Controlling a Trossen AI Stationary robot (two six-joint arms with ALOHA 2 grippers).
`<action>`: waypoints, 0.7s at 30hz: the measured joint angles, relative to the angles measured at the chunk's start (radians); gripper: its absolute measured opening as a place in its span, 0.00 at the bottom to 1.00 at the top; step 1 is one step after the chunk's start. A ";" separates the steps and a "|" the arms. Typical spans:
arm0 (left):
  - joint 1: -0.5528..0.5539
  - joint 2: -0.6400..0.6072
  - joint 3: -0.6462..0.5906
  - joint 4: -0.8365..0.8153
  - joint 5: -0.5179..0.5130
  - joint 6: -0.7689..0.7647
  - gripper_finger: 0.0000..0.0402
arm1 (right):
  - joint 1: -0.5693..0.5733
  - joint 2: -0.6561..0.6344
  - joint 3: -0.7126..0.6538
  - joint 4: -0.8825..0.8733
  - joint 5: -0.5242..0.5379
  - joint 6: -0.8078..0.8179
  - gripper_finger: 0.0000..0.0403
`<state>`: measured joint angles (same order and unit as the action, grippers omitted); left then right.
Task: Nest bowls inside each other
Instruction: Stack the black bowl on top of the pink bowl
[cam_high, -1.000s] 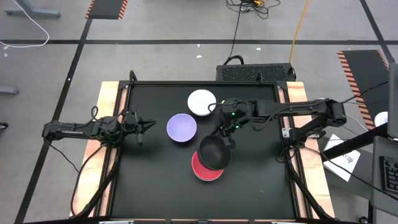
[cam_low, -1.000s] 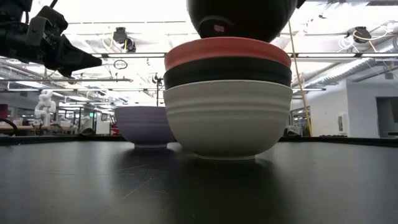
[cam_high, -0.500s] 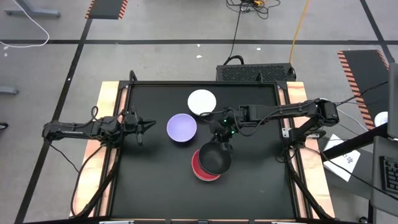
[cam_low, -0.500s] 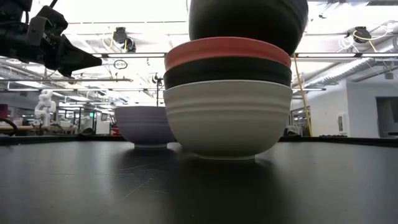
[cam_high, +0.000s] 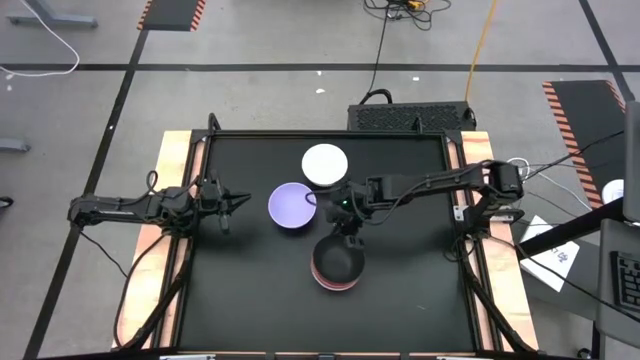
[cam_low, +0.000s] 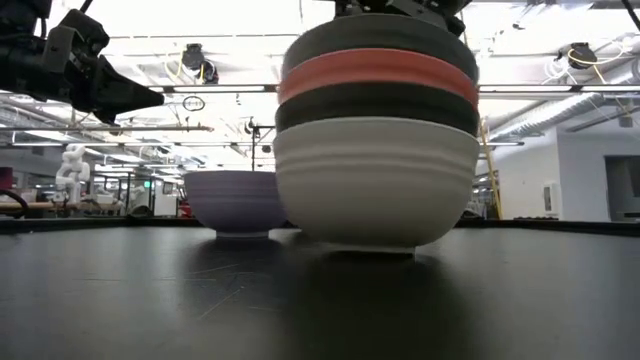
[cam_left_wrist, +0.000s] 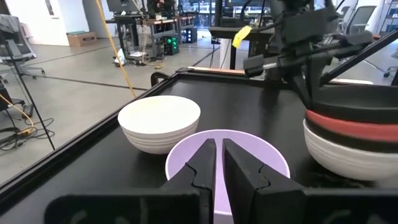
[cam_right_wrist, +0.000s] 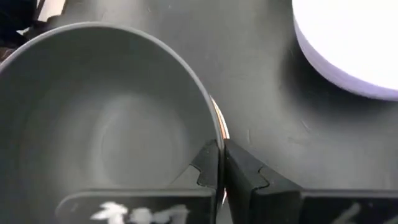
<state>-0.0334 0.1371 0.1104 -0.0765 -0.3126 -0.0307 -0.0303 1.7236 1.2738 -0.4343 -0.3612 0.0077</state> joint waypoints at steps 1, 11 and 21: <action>0.000 0.000 0.000 0.001 0.000 0.000 0.08 | 0.005 0.008 0.007 -0.001 0.006 -0.005 0.00; 0.000 0.000 0.000 -0.003 0.000 0.003 0.08 | 0.026 0.014 0.046 -0.050 0.077 -0.020 0.02; 0.000 0.000 0.000 -0.010 0.000 0.004 0.08 | 0.026 -0.001 0.045 -0.056 0.079 0.006 0.08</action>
<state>-0.0334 0.1371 0.1104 -0.0866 -0.3122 -0.0269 -0.0044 1.7229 1.3190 -0.4900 -0.2821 0.0139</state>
